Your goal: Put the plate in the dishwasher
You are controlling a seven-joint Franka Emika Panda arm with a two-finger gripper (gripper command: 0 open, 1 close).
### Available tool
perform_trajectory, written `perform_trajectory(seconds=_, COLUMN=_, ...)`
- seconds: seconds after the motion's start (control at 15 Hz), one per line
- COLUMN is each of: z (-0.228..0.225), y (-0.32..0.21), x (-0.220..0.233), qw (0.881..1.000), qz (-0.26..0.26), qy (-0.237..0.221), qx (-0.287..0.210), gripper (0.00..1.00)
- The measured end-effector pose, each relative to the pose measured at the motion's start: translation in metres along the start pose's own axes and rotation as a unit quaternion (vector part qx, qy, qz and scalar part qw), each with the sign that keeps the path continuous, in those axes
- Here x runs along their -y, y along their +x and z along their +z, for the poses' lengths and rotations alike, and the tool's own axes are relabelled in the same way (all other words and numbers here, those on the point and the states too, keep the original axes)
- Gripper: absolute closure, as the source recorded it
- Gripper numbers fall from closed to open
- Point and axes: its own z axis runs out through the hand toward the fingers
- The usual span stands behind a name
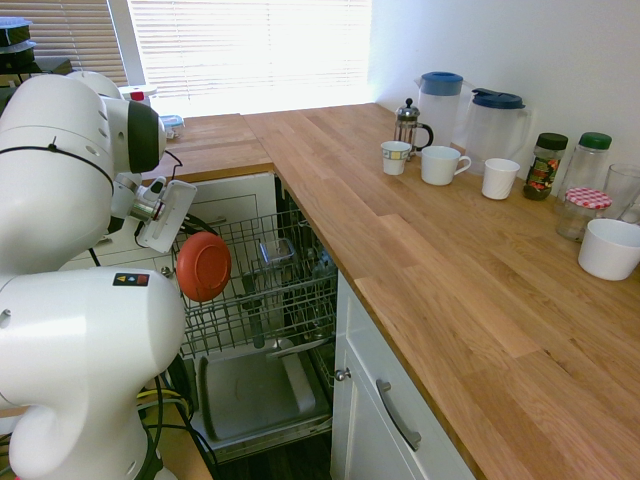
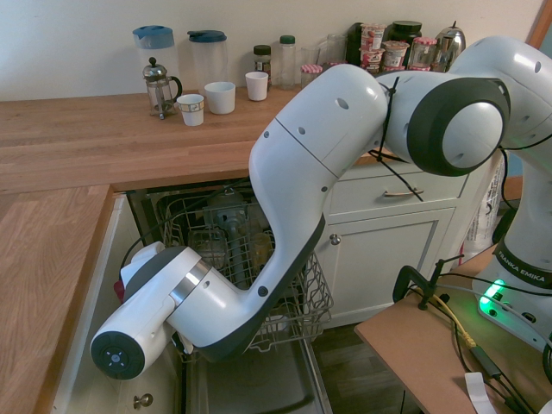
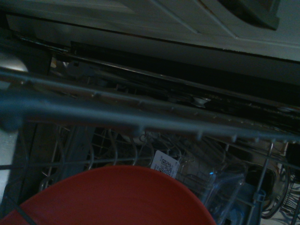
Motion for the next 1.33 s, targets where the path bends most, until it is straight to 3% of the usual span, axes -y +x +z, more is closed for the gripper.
perform_trajectory(seconds=0.07, z=0.0007, y=0.0007, x=0.0016, qw=1.000, qz=-0.001, qy=0.004, qx=-0.002, gripper=1.00)
perform_trajectory(seconds=0.13, z=0.0009, y=0.0020, x=0.0019, qw=1.000, qz=-0.001, qy=0.005, qx=-0.002, gripper=0.00)
perform_trajectory(seconds=1.33, z=0.0091, y=0.0064, x=0.0040, qw=0.998, qz=0.040, qy=0.046, qx=-0.009, gripper=0.00)
